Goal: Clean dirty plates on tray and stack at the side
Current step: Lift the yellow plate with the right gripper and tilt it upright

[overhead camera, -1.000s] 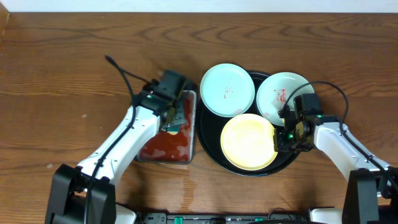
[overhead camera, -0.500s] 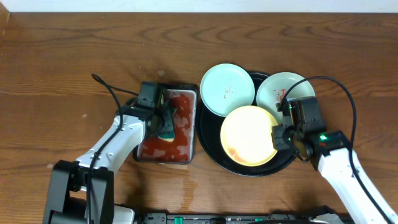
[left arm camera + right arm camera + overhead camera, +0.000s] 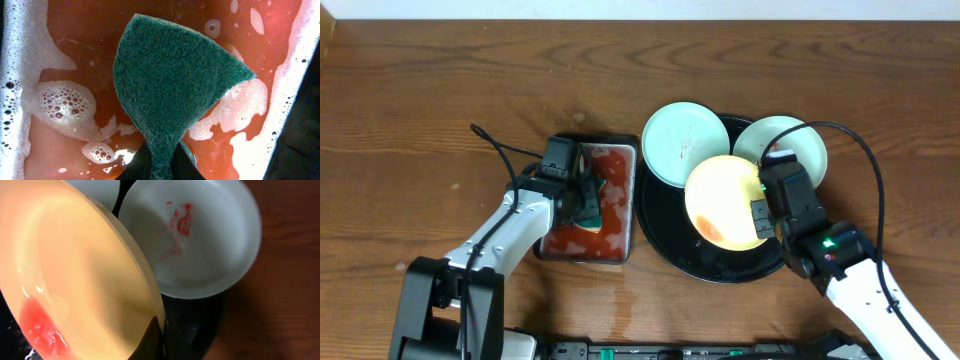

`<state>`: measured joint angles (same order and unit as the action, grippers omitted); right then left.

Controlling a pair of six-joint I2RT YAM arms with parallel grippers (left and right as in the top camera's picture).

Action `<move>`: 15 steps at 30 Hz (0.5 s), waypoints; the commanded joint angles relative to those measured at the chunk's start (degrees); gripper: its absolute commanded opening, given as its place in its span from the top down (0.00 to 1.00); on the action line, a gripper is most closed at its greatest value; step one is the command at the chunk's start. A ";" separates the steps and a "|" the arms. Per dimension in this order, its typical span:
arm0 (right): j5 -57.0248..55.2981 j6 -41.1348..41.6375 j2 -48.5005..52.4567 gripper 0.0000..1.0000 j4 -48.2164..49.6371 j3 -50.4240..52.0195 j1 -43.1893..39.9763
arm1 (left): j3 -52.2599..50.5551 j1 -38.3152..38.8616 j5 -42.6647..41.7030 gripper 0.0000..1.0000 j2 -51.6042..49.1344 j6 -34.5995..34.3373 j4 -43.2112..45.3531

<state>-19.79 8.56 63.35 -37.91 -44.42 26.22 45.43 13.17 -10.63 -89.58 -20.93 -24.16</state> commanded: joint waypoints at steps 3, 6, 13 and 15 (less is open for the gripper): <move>-11.54 1.73 0.04 0.99 -2.69 -5.75 3.26 | -0.50 -0.24 -0.74 0.92 0.52 0.57 -0.13; -17.27 1.70 0.90 0.99 -3.93 -7.67 5.18 | -0.55 -0.24 -0.74 0.92 0.52 0.55 -0.13; -32.35 0.85 4.11 0.99 -3.10 -9.99 14.16 | -0.61 -0.24 -0.74 0.92 0.52 0.55 -0.15; -33.92 -1.38 5.20 0.99 -1.73 -9.99 16.90 | -0.66 -0.24 -0.74 0.92 0.52 0.57 -0.15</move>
<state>-45.39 8.58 67.37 -40.56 -52.93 39.99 45.43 13.17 -10.63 -89.58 -20.93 -24.16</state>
